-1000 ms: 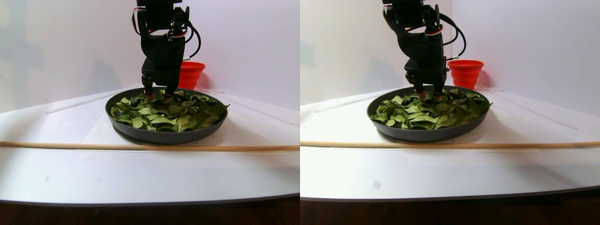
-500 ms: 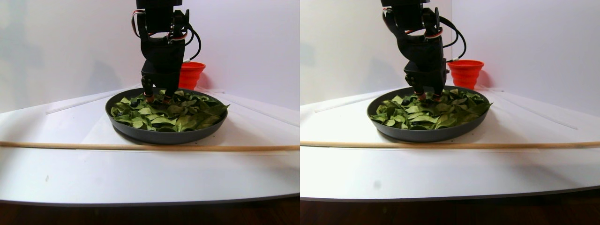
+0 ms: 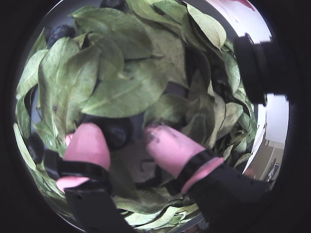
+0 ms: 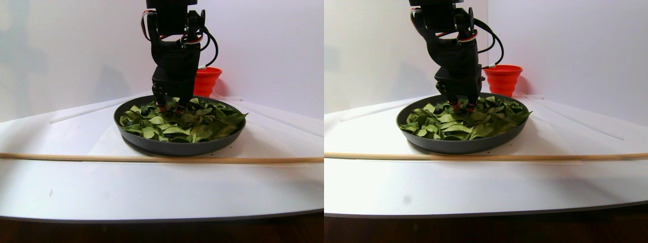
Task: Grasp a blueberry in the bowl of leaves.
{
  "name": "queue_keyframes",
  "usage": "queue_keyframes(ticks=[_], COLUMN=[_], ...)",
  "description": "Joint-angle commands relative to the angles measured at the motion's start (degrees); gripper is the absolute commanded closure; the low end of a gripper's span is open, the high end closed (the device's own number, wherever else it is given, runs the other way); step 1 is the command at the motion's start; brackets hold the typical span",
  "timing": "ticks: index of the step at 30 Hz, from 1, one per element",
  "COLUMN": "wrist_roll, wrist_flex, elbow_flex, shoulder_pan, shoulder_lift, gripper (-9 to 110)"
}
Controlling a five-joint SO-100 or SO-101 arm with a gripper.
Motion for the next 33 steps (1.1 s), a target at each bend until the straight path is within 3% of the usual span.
queue_keyframes(ticks=[1, 33], wrist_roll=[-0.09, -2.9], wrist_flex=[-0.44, 0.44], elbow_flex=[0.44, 0.35], shoulder_pan=[0.0, 0.09], shoulder_lift=[1.93, 6.77], gripper=[85, 91])
